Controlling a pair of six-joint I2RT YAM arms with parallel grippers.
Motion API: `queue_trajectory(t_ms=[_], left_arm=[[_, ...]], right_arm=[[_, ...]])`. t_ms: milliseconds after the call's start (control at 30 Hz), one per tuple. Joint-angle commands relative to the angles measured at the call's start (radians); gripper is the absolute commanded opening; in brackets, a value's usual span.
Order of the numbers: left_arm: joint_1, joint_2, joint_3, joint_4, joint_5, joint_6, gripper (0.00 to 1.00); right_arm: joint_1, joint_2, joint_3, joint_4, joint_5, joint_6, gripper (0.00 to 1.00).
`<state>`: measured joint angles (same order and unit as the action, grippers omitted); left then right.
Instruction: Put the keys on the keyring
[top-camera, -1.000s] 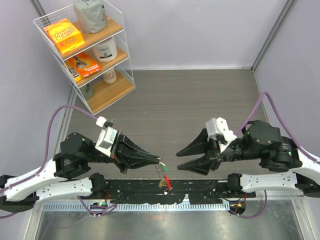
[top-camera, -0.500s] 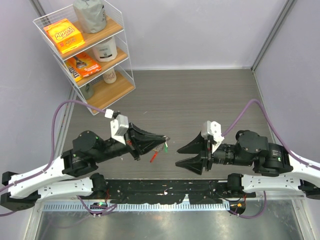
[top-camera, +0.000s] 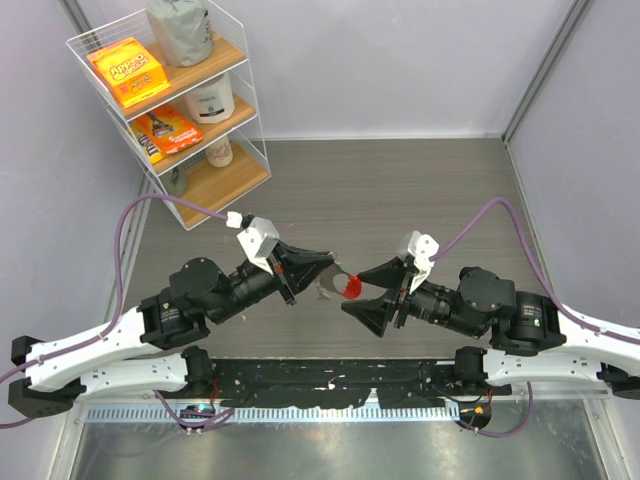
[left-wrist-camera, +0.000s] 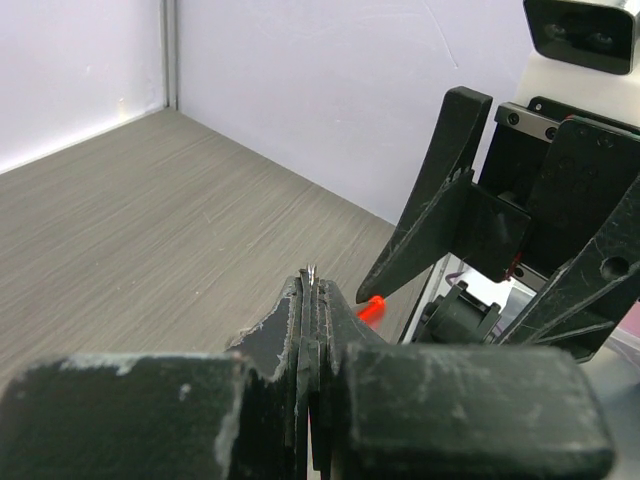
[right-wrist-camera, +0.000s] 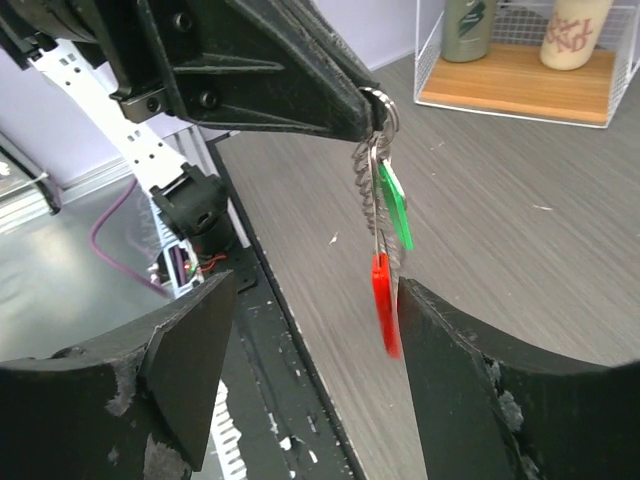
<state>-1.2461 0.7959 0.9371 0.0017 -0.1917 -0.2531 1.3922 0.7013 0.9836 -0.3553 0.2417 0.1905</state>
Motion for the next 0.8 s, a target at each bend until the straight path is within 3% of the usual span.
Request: queue_trajectory(t_ms=[0,367,500,767], left_arm=[[-0.003,-0.004,0.035,0.066,-0.015,0.000,0.00],[-0.003,-0.017,0.043,0.072,0.032,-0.041,0.00],[-0.003,-0.024,0.043,0.069,0.034,-0.048,0.00],[-0.003,-0.032,0.040,0.077,0.026,-0.049,0.00]], right_arm=[[0.001,0.007,0.001,0.093,0.074,-0.069,0.72],[0.001,0.070,-0.039,0.183,0.062,-0.253,0.71],[0.001,0.073,-0.046,0.184,0.021,-0.234,0.58],[0.001,0.032,-0.091,0.174,0.031,-0.194,0.42]])
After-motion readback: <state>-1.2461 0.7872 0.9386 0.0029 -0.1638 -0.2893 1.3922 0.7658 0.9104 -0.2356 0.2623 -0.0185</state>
